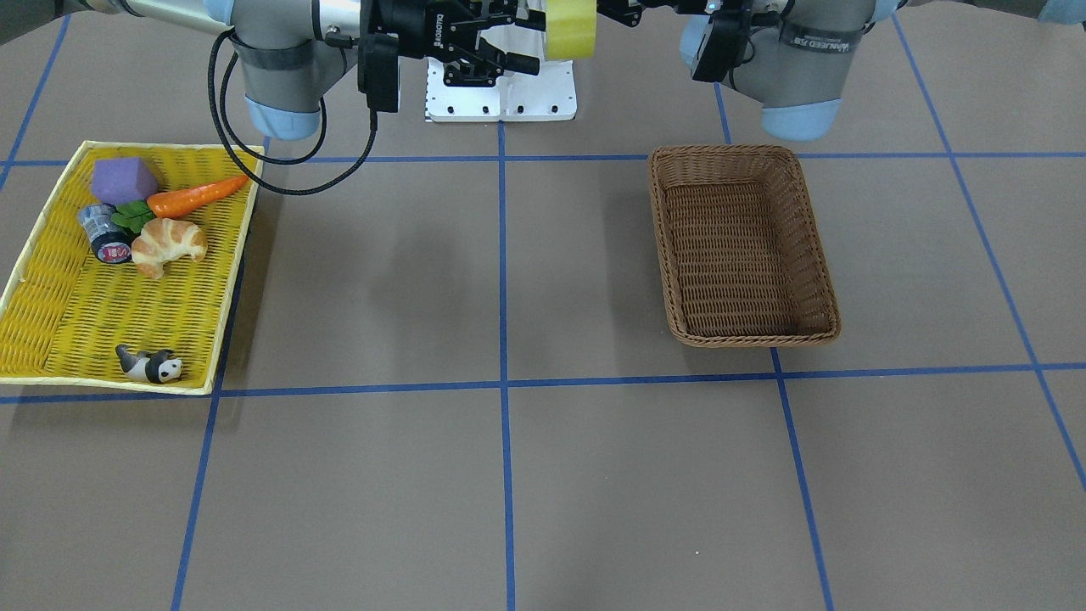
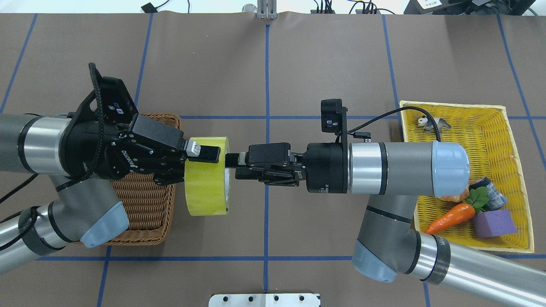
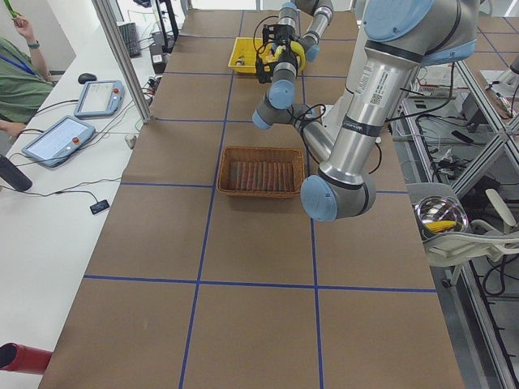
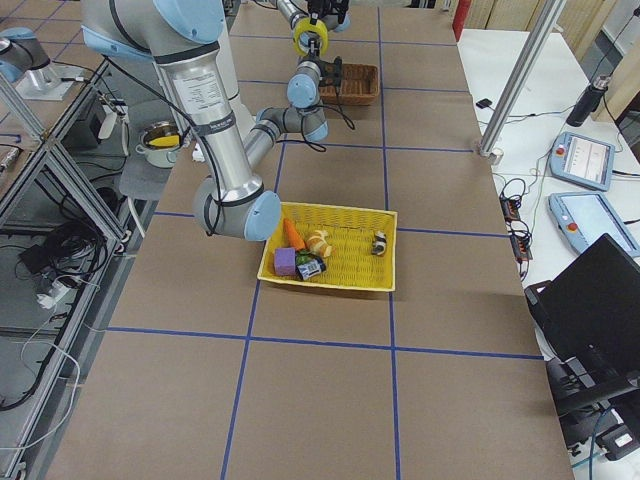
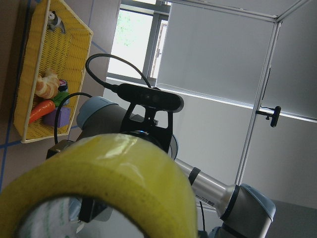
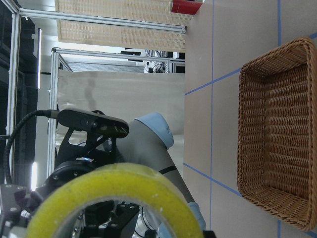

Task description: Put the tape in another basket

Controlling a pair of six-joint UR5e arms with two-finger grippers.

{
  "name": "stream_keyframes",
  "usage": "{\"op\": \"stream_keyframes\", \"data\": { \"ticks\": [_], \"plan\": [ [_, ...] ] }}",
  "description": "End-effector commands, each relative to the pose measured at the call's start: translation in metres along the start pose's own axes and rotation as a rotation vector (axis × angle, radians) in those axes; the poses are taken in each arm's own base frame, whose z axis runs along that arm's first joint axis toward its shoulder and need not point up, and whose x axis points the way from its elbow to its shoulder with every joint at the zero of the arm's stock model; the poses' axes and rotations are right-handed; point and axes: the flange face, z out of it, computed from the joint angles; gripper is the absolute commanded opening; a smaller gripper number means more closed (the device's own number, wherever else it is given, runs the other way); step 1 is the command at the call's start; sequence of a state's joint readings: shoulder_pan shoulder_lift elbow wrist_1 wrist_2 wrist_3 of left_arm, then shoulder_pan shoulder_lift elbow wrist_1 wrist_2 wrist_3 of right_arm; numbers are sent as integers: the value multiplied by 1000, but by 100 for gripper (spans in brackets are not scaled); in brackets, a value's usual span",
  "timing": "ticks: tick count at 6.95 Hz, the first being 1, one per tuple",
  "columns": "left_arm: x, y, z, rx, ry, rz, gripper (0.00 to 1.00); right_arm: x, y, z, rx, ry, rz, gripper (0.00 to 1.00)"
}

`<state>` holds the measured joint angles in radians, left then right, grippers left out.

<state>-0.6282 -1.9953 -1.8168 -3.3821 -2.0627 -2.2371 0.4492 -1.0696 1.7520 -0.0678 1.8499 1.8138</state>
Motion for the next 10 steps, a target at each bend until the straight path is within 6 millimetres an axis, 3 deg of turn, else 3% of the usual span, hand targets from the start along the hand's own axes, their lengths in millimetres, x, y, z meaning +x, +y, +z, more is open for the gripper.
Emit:
{"op": "stream_keyframes", "data": {
  "ticks": [1,2,3,4,6,7,9,10],
  "plan": [
    [1,2,-2,0,0,-2,0,9,-2,-7,10,23,5,100],
    [1,1,-5,5,-2,0,0,27,-22,-35,49,81,-28,100],
    [-6,-2,-18,16,-36,-5,0,32,-54,-75,55,148,-112,100],
    [4,-24,-62,72,-105,37,0,20,-102,-113,42,251,-147,100],
    [36,-87,-149,173,-347,106,0,2,-160,-170,-36,456,-291,100],
    [43,-110,-174,194,-490,143,0,3,-184,-206,-23,549,-345,100],
    [55,-137,-195,235,-660,152,0,10,-234,-271,31,736,-406,100],
    [53,-145,-204,251,-692,174,0,22,-251,-288,13,829,-512,100]
  ]
}}
